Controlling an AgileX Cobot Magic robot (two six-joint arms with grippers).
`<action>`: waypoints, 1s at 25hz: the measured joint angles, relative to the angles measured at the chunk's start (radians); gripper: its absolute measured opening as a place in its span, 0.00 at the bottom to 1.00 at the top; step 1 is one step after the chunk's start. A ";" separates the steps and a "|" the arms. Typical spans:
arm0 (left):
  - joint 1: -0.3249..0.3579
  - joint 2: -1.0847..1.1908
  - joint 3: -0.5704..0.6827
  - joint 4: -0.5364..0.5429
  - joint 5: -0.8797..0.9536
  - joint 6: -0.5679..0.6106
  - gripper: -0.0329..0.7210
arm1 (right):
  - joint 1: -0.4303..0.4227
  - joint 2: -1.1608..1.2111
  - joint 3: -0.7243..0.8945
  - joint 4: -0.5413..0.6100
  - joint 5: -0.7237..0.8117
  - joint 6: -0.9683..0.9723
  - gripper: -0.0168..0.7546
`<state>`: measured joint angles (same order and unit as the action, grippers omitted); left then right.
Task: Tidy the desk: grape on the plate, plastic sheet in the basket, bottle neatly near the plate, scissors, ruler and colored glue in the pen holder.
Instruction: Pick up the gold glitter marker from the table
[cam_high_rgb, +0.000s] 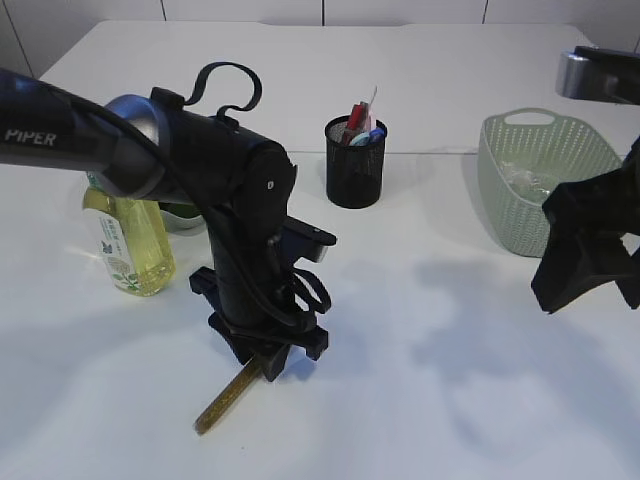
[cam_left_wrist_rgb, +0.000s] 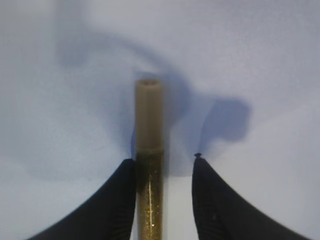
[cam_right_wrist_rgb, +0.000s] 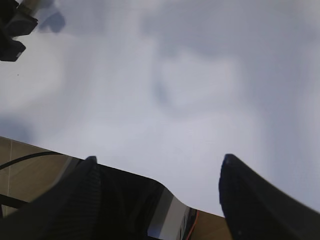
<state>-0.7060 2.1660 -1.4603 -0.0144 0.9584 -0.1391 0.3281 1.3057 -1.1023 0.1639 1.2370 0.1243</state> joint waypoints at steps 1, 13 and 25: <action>0.002 0.000 0.000 -0.007 -0.002 -0.002 0.41 | 0.000 0.000 0.000 0.000 0.000 0.000 0.77; 0.023 0.024 -0.002 -0.022 0.002 -0.007 0.41 | 0.000 0.000 0.000 0.000 0.000 0.000 0.77; 0.023 0.026 -0.005 -0.025 0.010 -0.005 0.12 | 0.000 0.000 0.000 0.000 0.000 0.000 0.77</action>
<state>-0.6829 2.1918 -1.4657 -0.0392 0.9680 -0.1436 0.3281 1.3057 -1.1023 0.1639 1.2370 0.1243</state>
